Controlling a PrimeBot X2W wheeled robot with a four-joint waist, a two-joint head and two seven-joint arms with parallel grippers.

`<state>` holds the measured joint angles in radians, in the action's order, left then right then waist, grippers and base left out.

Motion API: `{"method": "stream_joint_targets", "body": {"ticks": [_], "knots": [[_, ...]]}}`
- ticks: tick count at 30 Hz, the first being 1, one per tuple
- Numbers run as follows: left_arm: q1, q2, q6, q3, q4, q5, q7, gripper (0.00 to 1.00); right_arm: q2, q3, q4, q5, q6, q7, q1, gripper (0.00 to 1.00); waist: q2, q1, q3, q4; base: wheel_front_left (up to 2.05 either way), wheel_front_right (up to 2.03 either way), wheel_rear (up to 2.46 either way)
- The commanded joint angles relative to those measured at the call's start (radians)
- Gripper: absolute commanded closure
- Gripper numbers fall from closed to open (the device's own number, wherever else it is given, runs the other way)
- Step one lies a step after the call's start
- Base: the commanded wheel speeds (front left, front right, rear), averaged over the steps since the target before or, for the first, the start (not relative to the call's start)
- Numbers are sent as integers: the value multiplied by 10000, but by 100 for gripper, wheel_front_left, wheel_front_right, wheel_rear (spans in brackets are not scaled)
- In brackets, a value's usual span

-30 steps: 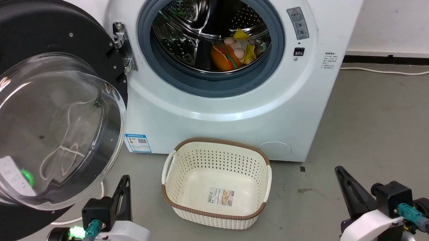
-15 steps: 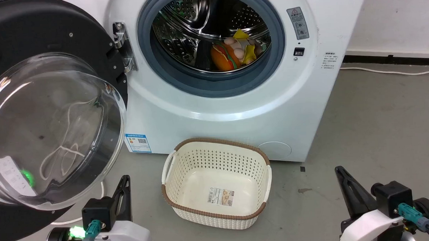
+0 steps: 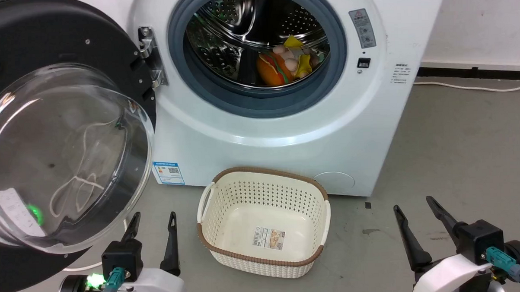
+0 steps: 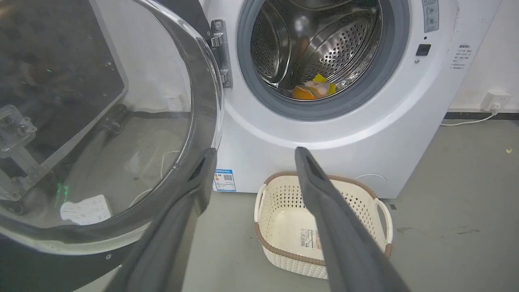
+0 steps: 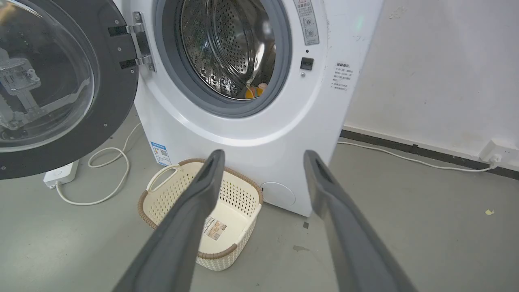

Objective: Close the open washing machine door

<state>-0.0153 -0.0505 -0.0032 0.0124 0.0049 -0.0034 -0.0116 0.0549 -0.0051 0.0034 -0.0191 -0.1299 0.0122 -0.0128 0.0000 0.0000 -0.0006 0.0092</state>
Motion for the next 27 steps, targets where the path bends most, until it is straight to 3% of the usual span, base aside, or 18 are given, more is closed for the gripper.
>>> {"method": "stream_joint_targets", "body": {"ticks": [1,27], "knots": [[39,-1,-32,5,-12,-73,-119,0,-6,-18,-6,-115,-1,115,-47,0,0,0,-4,42,0,0,0],[-105,-1,-21,-69,-286,-270,-663,0,-15,611,131,-301,-2,658,102,0,0,0,57,1495,0,0,0]]}}
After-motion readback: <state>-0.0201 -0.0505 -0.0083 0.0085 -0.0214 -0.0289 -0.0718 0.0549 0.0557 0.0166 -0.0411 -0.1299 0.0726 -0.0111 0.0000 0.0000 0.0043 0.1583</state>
